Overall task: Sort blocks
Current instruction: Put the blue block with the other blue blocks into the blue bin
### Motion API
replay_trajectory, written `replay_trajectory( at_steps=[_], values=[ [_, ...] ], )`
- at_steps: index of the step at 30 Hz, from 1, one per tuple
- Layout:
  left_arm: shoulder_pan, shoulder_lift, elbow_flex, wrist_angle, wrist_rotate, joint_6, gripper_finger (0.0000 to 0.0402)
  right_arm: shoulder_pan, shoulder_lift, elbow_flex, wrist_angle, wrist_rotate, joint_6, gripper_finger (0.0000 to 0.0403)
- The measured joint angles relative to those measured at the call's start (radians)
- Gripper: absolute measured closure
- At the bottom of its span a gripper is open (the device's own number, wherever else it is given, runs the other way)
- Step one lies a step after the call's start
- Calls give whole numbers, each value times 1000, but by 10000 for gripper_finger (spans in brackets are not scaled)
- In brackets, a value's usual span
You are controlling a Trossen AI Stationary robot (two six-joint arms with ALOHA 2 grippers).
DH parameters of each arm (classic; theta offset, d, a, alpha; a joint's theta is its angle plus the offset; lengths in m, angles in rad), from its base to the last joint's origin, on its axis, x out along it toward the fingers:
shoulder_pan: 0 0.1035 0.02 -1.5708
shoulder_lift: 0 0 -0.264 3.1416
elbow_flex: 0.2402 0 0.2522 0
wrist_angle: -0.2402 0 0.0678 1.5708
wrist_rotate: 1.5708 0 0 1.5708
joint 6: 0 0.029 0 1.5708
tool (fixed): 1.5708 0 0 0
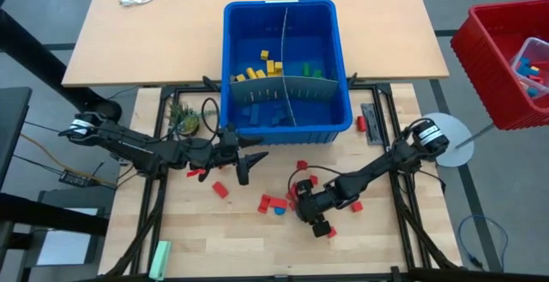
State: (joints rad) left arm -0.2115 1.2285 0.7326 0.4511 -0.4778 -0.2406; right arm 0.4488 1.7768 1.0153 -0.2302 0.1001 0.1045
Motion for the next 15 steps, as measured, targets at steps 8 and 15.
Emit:
replay_trajectory(
  at_steps=[8,15],
  values=[
    [0,0,0,0,0,0,169,0,-50,1,-64,-13,310,217],
    [0,0,0,0,0,0,169,15,-45,0,-65,40,396,156]
  ],
)
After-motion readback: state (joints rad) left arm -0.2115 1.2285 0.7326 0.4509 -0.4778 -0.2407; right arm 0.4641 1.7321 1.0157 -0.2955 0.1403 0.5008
